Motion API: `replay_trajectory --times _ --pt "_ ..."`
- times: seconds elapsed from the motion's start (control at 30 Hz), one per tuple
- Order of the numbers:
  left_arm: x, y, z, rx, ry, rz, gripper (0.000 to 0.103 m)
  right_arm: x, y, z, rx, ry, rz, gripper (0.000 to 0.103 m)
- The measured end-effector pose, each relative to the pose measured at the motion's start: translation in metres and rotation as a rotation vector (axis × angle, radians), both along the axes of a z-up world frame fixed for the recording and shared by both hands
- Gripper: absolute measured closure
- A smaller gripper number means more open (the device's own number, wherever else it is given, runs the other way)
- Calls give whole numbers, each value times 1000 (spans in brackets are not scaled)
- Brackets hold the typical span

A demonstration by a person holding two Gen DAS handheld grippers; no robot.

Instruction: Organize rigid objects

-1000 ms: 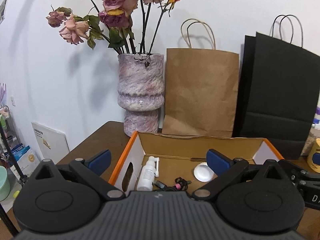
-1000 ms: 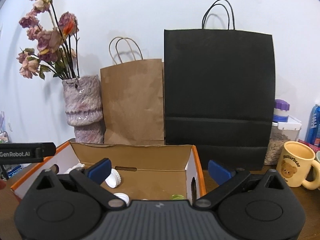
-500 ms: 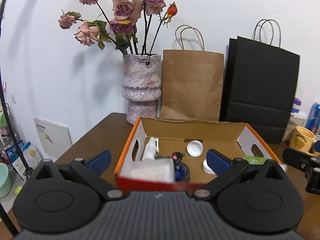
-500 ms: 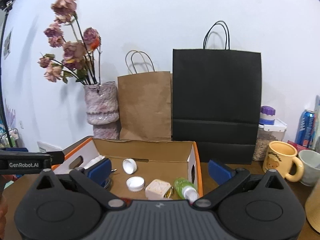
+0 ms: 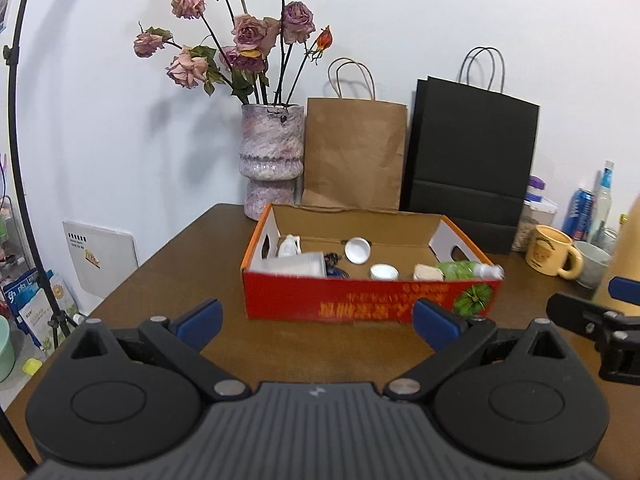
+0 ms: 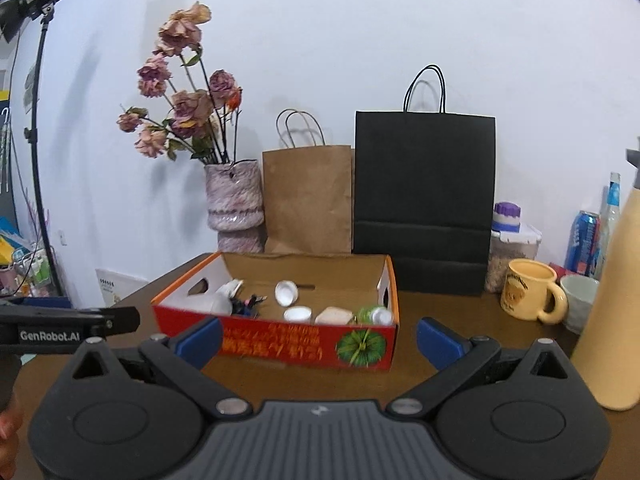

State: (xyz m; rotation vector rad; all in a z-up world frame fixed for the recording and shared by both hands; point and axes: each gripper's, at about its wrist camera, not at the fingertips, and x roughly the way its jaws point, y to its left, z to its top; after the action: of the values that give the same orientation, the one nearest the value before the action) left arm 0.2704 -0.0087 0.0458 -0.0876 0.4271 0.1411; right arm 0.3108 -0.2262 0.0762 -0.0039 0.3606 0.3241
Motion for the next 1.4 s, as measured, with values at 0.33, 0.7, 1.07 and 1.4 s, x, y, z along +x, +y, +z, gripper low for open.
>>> replay_trajectory --times 0.33,0.7,1.07,1.4 --pt "-53 -2 -15 9 39 -23 0 -63 -6 -15 -8 22 19 0" --pt "-84 -4 -36 24 91 -57 0 -92 -12 -35 -10 63 -4 0" --pt "-91 -3 -42 18 102 -64 0 -98 -16 -42 -7 83 -20 0" --pt "-89 -3 -42 16 100 -66 0 -98 -16 -42 -7 82 -20 0"
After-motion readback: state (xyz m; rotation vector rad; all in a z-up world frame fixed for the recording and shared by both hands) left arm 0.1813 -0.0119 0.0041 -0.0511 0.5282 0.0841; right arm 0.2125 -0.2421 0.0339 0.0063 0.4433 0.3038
